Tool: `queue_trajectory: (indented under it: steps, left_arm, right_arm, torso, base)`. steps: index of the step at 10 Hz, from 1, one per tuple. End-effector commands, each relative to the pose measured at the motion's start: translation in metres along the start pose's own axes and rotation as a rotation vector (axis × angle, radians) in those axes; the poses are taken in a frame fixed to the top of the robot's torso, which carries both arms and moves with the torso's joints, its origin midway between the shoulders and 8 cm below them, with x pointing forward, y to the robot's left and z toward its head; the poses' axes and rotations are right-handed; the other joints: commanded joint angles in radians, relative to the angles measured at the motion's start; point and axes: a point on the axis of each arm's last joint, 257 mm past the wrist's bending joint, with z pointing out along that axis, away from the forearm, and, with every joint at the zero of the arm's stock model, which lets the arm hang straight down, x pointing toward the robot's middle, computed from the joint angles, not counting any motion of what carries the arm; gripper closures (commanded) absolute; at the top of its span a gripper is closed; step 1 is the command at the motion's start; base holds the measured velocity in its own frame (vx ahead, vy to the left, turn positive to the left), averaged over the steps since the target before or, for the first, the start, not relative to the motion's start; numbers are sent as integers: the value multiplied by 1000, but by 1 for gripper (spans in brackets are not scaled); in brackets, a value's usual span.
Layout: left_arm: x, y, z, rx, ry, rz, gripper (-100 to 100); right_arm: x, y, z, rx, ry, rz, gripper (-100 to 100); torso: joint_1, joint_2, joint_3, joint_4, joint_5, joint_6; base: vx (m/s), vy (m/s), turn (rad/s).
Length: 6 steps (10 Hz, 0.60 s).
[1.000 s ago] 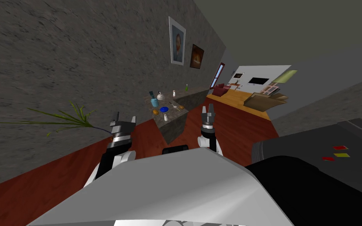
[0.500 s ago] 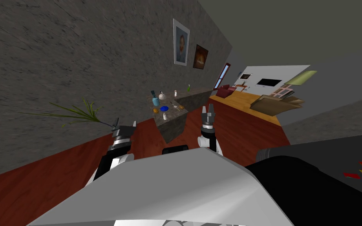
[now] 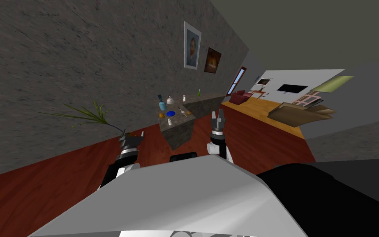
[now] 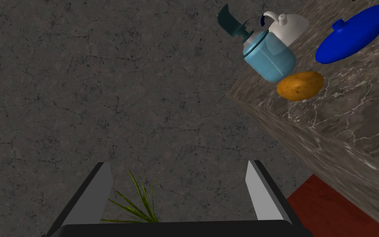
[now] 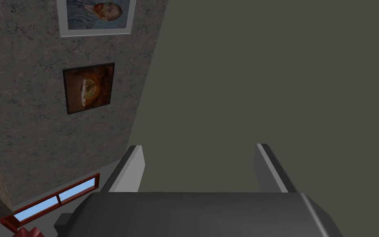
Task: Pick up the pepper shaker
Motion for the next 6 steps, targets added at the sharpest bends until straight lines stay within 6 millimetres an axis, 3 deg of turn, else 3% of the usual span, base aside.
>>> queue_trajectory:
  steps: [1,3,6]
  left_arm:
    - [-19,11,-3,-21,-42,-85,-100]
    - [-28,18,-5,-32,-66,-133,-100]
    - [-49,39,-10,-60,-127,-264,-100]
  right_arm:
    - [0,0,0,0,0,0,0]
    - [0,0,0,0,0,0,0]
    - [0,0,0,0,0,0,0]
  torso:
    - [0,0,0,0,0,0]
    - [6,-1,0,0,1,0]
    - [3,-3,-2,-1,1,0]
  base:
    - [15,-155,95]
    - [16,-78,35]
    - [41,-134,52]
